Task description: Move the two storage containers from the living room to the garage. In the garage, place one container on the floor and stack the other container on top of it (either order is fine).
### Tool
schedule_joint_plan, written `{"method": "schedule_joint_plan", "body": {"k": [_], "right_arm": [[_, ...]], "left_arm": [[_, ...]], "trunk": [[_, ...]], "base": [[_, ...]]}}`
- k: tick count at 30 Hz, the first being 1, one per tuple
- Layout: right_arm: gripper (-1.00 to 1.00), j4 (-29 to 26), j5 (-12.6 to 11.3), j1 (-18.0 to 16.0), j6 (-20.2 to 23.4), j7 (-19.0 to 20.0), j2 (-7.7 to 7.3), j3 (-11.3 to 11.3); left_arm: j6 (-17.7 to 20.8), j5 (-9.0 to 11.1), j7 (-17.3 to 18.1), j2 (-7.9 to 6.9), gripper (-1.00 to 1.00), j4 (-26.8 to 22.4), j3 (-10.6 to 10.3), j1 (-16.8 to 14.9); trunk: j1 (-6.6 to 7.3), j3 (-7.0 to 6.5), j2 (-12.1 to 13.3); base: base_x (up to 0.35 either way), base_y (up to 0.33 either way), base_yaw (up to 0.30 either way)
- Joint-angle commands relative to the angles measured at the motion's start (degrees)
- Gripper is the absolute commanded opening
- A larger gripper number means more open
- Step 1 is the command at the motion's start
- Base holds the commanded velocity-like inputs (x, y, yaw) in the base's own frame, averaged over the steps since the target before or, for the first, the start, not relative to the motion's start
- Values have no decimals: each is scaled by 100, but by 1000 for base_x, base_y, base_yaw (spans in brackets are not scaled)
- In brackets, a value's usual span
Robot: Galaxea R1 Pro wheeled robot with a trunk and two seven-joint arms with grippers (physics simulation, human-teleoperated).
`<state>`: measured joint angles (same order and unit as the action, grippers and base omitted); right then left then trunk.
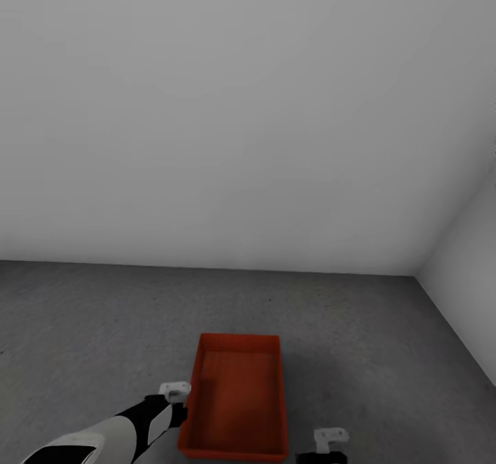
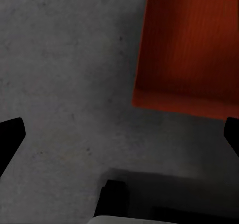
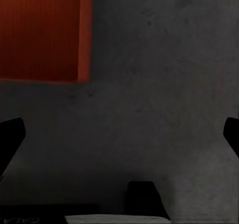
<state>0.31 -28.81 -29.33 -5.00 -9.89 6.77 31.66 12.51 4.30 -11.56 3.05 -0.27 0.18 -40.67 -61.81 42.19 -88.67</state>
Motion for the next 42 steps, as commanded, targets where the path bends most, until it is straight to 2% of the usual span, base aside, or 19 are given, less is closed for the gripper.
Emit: {"method": "schedule_joint_plan", "body": {"k": [1, 6, 13, 18, 23, 32, 42], "right_arm": [[100, 4, -54, 59, -27, -17, 2, 51], [100, 108, -60, 160, -79, -21, 0, 51], [100, 150, -63, 338, -163, -22, 0, 51], [100, 153, -56, 450, -256, -22, 0, 51], [100, 153, -53, 469, -271, -22, 0, 51], [100, 153, -46, 472, -265, -24, 0, 51], [100, 153, -46, 472, -264, -23, 0, 51]], "left_arm": [[-33, 45, -22, -5, 100, -2, -1, 9], [-111, 46, -18, -13, 100, 0, -1, 86], [-183, 51, 2, -45, 100, 0, -1, 383], [-535, 53, 4, -173, 100, 0, -1, 672], [-652, 55, 4, -295, 100, 0, -1, 743], [-671, 344, 19, -413, 100, 0, -1, 757], [-712, 377, 39, -454, 100, 0, -1, 1064]], "trunk": [[0, -4, -2], [0, -45, -2], [0, -105, -2], [0, -146, -2], [0, -158, -2], [0, -160, -2], [0, -160, -2]], "base": [[0, 0, -77], [0, 0, -82], [0, 0, -85], [0, 0, -83], [0, 0, -27], [0, 0, -2], [0, 0, 0]]}}
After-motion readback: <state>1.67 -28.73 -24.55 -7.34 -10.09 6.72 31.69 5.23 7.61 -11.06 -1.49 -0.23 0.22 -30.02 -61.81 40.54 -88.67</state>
